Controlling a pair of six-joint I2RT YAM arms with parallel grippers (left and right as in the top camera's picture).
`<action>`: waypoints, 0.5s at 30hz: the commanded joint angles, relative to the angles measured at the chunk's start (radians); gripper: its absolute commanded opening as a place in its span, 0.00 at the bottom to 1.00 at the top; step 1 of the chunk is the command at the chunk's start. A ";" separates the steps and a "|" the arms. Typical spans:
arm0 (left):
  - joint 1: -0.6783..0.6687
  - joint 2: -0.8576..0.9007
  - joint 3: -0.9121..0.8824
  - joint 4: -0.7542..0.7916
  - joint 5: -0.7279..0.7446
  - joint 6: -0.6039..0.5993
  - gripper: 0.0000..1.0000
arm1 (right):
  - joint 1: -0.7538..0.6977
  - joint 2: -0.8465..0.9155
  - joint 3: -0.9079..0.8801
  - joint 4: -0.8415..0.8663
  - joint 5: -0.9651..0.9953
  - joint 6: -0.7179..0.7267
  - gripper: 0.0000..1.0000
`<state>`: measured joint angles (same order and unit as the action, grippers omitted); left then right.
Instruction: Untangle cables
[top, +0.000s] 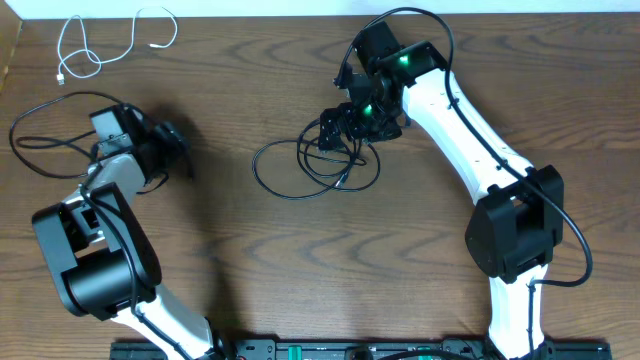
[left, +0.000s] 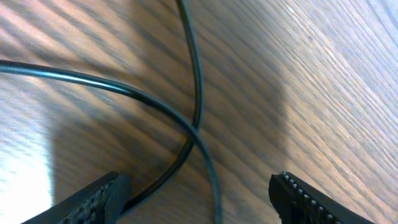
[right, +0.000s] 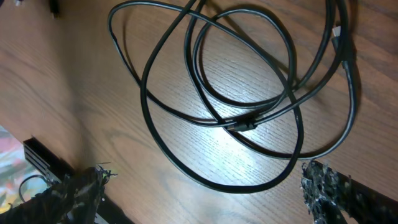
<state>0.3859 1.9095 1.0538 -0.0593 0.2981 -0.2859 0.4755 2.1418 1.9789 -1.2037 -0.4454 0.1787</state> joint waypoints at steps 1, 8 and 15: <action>-0.024 0.045 -0.006 -0.029 -0.005 0.008 0.78 | 0.005 -0.036 -0.002 -0.002 0.006 0.007 0.99; -0.025 0.045 -0.006 -0.055 -0.005 0.008 0.78 | 0.008 -0.036 -0.002 -0.011 0.006 0.006 0.99; -0.025 0.045 -0.006 -0.086 0.107 -0.121 0.78 | 0.011 -0.036 -0.002 -0.010 0.014 -0.002 0.99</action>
<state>0.3656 1.9095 1.0691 -0.1078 0.3084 -0.3164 0.4759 2.1418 1.9789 -1.2121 -0.4431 0.1783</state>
